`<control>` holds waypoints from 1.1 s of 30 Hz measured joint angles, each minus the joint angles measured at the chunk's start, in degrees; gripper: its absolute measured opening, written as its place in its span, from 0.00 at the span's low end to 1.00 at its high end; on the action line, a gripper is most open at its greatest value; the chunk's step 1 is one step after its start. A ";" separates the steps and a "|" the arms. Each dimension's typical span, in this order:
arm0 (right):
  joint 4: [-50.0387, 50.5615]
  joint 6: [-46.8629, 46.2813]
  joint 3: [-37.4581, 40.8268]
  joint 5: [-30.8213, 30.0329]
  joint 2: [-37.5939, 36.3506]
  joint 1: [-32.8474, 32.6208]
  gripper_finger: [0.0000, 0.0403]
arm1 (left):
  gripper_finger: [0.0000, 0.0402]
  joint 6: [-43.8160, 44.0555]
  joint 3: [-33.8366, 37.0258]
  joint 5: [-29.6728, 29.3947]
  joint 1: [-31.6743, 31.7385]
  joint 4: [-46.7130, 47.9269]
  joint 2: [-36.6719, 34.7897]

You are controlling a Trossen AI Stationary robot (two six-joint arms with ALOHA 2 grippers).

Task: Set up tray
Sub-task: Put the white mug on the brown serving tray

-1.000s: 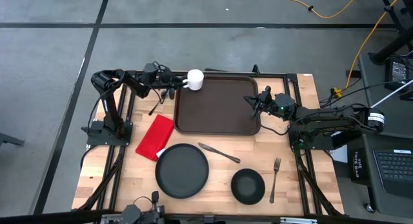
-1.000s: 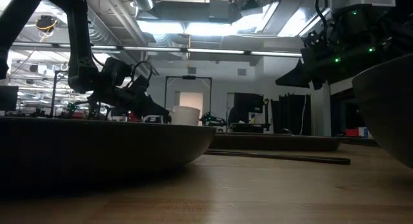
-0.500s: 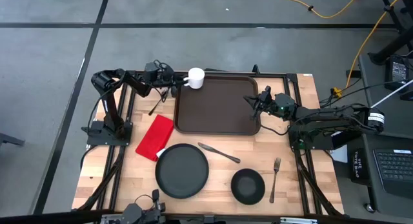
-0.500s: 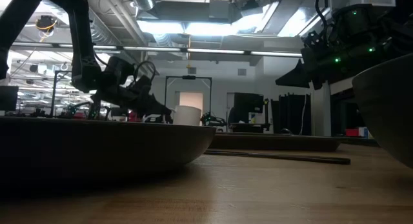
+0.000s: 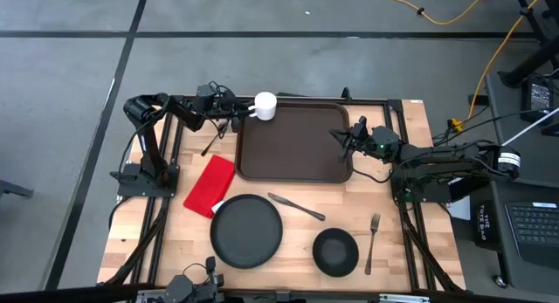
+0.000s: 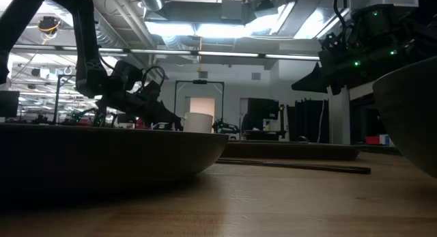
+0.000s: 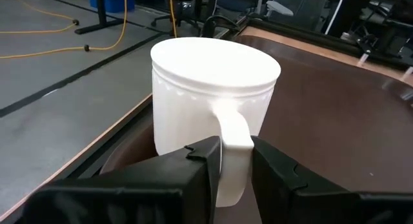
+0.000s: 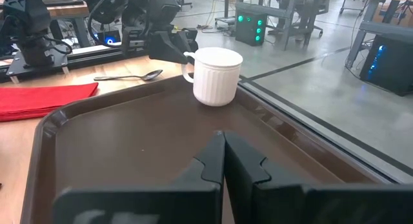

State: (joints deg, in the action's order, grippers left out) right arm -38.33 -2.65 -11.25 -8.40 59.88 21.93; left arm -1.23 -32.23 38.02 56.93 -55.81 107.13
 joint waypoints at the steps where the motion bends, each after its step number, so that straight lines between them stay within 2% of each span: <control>1: 0.00 -0.07 0.00 0.00 0.00 0.00 0.03 | 0.18 0.02 0.00 0.00 0.00 0.00 0.00; 9: 0.00 -0.09 0.00 0.01 0.00 0.01 0.03 | 0.18 0.02 0.00 -2.63 0.00 -0.01 0.00; 24: 0.00 -0.09 0.00 0.02 0.00 0.02 0.03 | 0.18 1.53 0.00 -2.39 -0.46 0.30 0.00; 28: 0.00 -0.12 0.00 0.02 0.00 0.02 0.03 | 0.22 1.57 0.00 -2.29 -1.03 0.40 0.00; 33: 0.00 -0.27 0.00 0.04 0.00 0.00 0.03 | 0.32 2.92 0.00 -2.32 -1.51 0.39 -0.04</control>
State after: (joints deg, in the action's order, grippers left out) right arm -38.33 -2.92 -11.25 -8.37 59.88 21.93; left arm 1.69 -32.23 35.70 55.42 -55.42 107.09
